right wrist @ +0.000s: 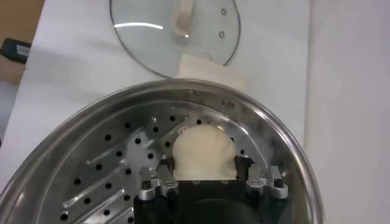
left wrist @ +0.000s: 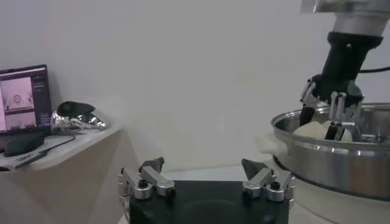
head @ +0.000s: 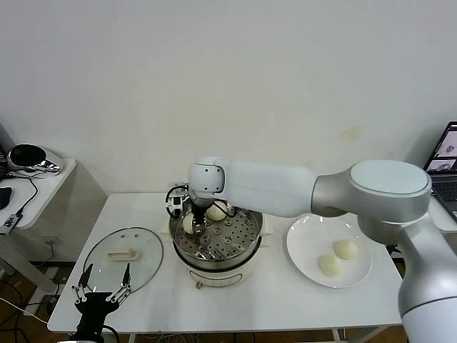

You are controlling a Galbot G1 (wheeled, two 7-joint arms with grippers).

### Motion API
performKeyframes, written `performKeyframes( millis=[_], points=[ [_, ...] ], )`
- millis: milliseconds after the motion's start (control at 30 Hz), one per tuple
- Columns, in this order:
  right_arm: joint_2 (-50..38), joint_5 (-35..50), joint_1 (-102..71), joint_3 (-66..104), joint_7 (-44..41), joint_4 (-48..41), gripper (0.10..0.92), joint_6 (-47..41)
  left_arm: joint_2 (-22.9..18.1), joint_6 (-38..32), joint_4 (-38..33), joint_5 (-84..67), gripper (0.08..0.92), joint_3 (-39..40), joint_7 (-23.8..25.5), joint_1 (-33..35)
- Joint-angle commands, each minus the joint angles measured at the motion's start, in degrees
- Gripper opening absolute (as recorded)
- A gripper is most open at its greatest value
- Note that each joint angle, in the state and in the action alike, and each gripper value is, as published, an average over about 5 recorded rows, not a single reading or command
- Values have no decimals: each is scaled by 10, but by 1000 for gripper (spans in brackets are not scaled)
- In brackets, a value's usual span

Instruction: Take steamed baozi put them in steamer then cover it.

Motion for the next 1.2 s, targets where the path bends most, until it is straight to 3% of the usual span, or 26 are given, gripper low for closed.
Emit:
performKeyframes(
  millis=[33, 233, 433, 667, 900, 1200],
  points=[
    [12, -8, -8, 2, -6, -15, 719, -5, 1, 0, 1, 0, 823, 1, 0, 0],
    [-68, 0, 74, 14, -73, 67, 818, 1, 4, 1, 0, 0, 823, 2, 0, -2],
    [-213, -24, 161, -9, -147, 183, 823, 35, 7, 1, -2, 0, 823, 3, 1, -5],
    [-420, -129, 179, -27, -223, 295, 823, 114, 8, 3, -6, 4, 823, 9, 1, -6],
    [-577, -245, 130, -16, -256, 339, 823, 197, 6, 4, -7, 11, 823, 14, 2, -4],
    [-651, -368, -80, 102, -212, 324, 823, 249, -2, 4, -4, 19, 823, 16, 1, -1]
  ],
)
